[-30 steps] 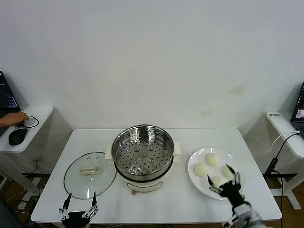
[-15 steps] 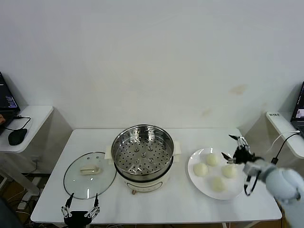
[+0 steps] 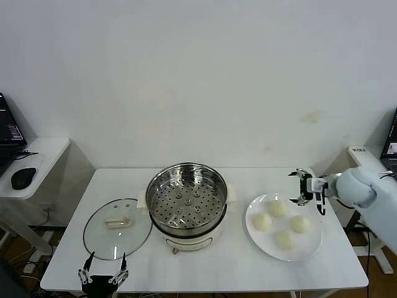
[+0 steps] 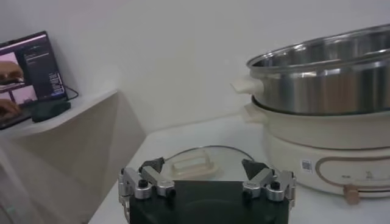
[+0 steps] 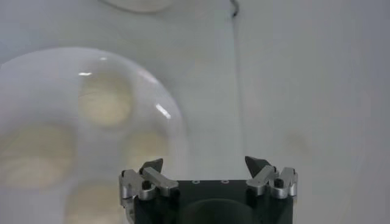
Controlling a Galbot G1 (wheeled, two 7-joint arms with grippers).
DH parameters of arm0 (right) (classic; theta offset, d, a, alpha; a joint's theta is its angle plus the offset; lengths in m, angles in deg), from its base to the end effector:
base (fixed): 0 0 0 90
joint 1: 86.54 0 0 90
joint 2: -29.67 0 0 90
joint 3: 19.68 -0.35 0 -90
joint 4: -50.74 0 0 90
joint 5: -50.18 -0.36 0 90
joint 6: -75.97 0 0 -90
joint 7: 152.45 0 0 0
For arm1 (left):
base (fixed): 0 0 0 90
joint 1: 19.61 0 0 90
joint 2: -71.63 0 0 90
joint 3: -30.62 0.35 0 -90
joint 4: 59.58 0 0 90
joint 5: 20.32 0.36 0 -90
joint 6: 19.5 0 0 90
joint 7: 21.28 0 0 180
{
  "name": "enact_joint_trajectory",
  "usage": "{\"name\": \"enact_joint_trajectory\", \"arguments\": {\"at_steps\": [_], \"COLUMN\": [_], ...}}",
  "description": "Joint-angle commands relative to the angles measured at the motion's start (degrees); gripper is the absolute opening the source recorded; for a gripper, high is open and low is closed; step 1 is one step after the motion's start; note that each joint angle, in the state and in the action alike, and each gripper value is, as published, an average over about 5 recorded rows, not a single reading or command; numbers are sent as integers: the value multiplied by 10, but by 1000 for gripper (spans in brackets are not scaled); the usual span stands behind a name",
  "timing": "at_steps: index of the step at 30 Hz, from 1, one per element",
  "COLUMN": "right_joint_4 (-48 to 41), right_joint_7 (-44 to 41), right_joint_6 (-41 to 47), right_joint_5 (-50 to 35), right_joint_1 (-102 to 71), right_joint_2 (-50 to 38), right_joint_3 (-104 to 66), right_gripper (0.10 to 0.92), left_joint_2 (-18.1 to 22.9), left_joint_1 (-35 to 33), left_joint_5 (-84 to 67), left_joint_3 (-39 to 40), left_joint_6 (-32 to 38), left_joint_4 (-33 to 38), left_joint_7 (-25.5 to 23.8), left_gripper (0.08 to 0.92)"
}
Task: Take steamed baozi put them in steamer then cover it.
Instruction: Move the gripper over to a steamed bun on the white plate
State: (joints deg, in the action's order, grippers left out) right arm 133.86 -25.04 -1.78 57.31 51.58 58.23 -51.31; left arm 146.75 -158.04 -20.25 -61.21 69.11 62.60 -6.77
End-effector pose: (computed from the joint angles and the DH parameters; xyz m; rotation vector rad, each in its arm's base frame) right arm 0.4641 -0.1998 -0.1643 1.0971 -1.6593 1.4860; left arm 0.0895 0.0500 -0.3277 0.1562 -2.8427 -0.3723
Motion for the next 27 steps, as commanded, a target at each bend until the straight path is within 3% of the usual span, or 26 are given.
{"name": "enact_joint_trajectory", "arguments": {"at_steps": [1,27], "right_joint_4": [-49,-200], "right_joint_7": [-76,-48], "right_joint_6": [12,-11], "right_joint_5": [-35,26], "right_joint_1": [136,84], "right_joint_2": [-10,160], "right_joint_3": [162,147], "right_gripper": [823,823], "left_joint_2": [0,-2], "left_joint_1": [0,5], "left_joint_5": [4,5], "left_joint_3": [-1,-19], "left_joint_6": [-2,1], "left_joint_4": [0,-6], "left_joint_7": [-1,-3], "left_gripper": [823,823]}}
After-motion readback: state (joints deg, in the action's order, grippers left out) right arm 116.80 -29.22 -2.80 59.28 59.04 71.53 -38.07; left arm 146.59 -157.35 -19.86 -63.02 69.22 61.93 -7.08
